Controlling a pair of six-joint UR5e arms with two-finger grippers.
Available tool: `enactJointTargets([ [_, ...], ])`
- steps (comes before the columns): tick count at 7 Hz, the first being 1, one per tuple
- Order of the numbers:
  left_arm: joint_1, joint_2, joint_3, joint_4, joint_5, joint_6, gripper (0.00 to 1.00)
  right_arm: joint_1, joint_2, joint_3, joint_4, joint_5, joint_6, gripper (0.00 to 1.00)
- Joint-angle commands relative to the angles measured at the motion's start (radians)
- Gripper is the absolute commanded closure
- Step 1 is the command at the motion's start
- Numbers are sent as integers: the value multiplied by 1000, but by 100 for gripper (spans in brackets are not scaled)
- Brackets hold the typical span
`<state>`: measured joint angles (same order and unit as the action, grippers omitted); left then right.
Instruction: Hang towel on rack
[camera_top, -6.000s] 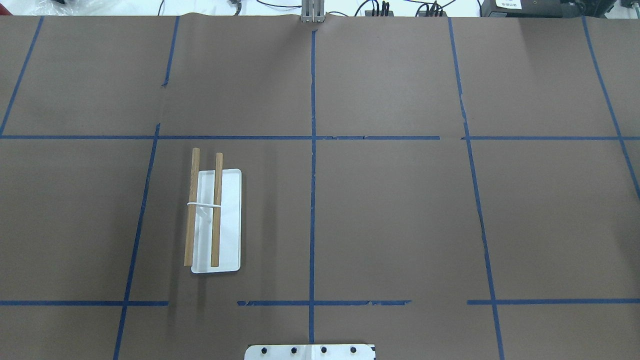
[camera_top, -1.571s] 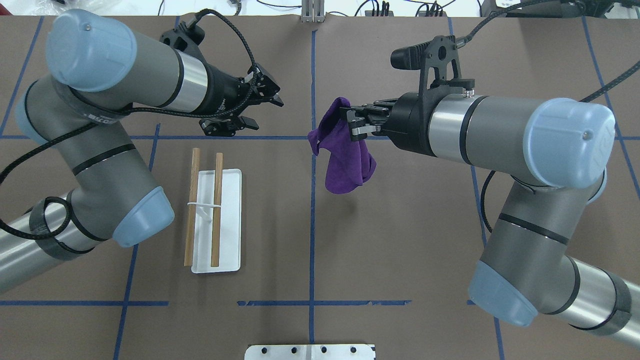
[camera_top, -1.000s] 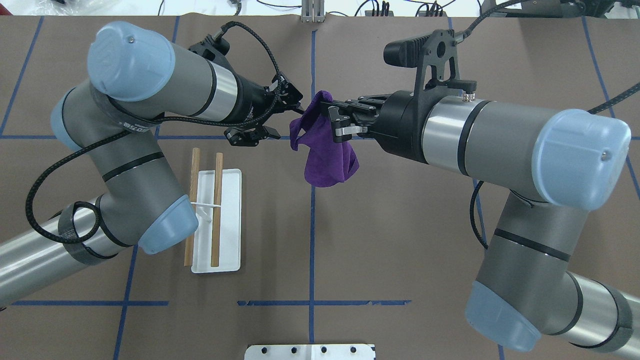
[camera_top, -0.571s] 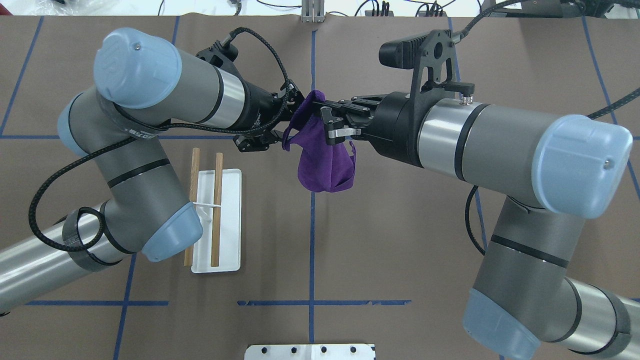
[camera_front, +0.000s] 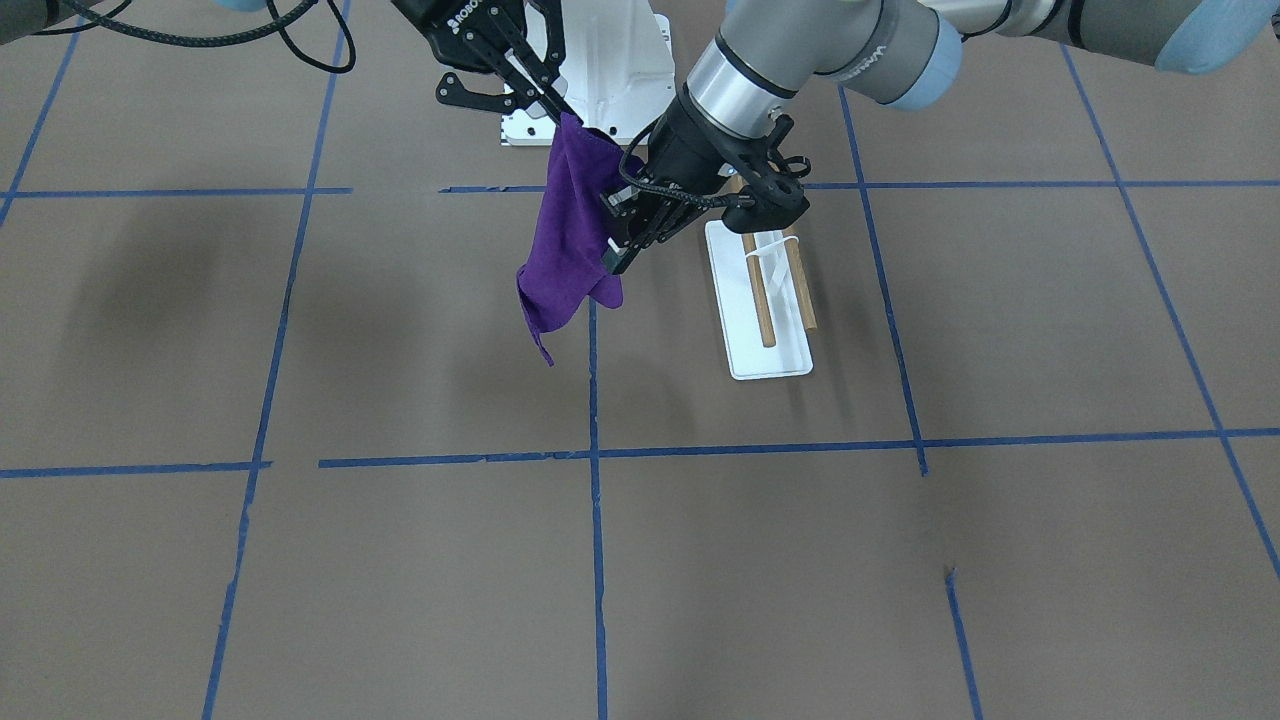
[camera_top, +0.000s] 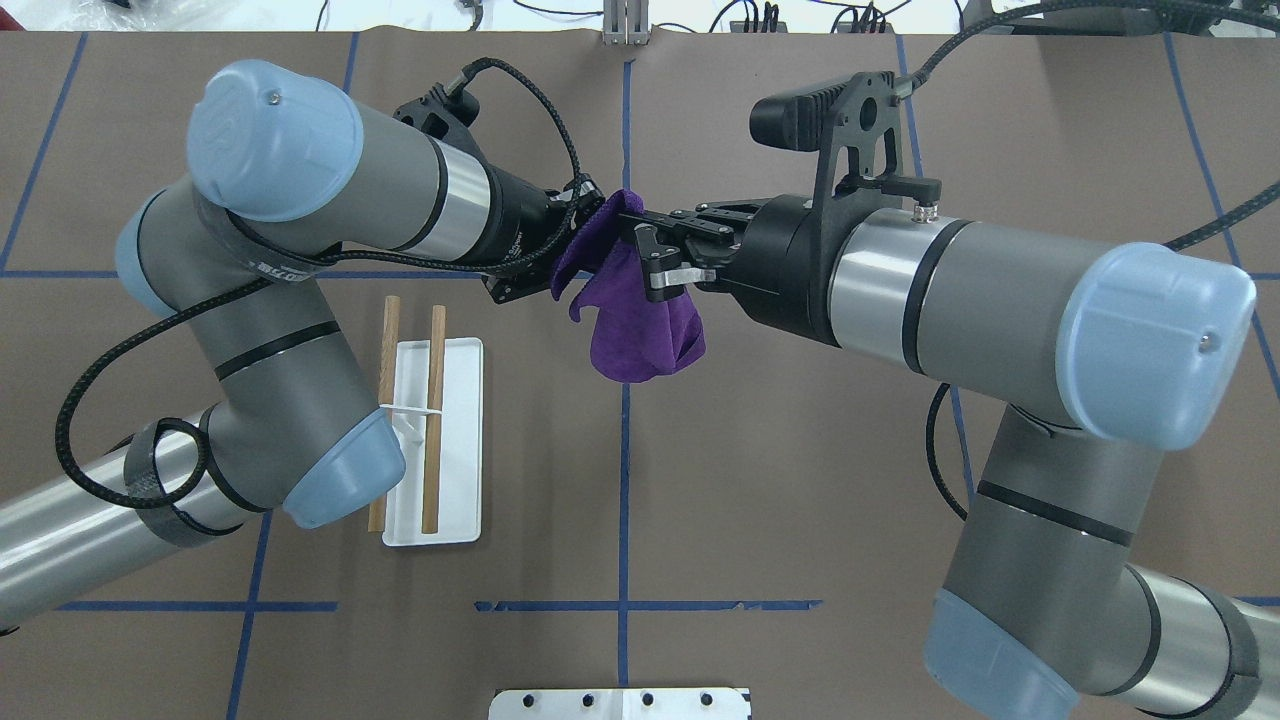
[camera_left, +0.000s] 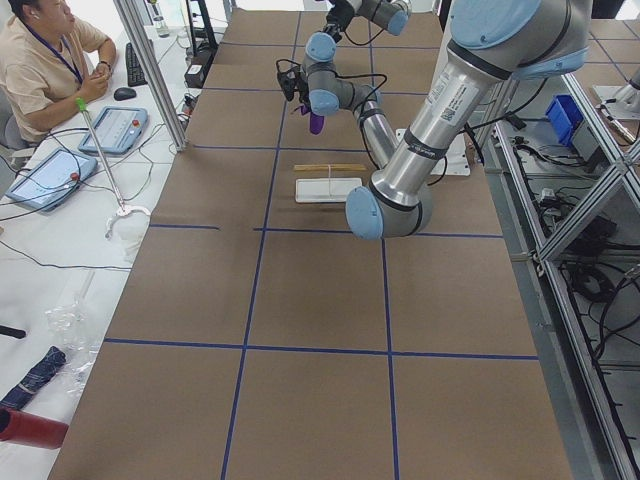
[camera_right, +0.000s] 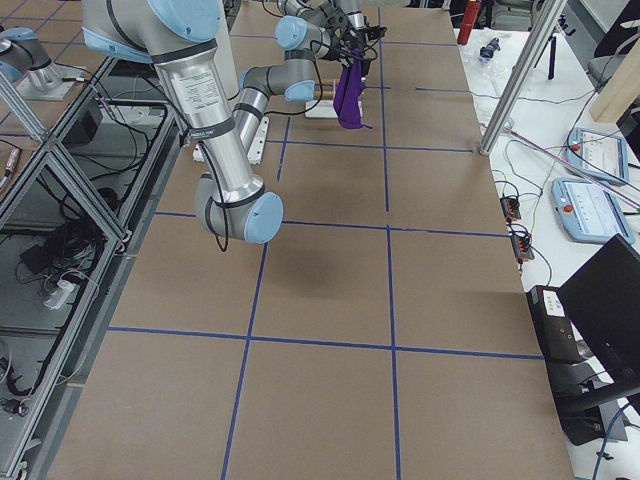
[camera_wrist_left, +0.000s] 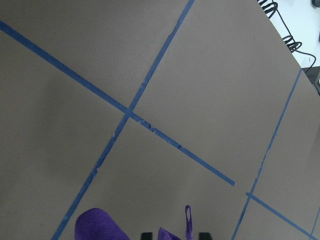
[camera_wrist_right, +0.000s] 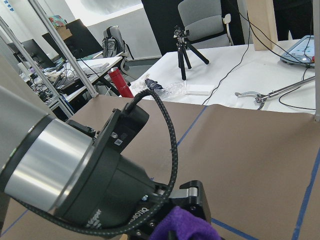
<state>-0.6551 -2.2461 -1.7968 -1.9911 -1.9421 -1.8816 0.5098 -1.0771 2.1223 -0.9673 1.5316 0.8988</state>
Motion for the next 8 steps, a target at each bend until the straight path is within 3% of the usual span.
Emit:
enactJointTargets([
  [1,0,3,-1,0,0,2,100,-22,3,-2,-2,62,3,46],
  [2,0,6,-3,0,0,2,100,-21,-4,2,-10,111,21,0],
  [4,-6,43,-35,3,0,45,100,48,-4,2,-187,298,23,0],
  [6,-24,191,-157,8,-8,181,100,154,-32,-2,-456,382,-3,0],
  [8,-49,343,-222,2,-11,435,100,238,-139,7,-583,445,-174,0],
])
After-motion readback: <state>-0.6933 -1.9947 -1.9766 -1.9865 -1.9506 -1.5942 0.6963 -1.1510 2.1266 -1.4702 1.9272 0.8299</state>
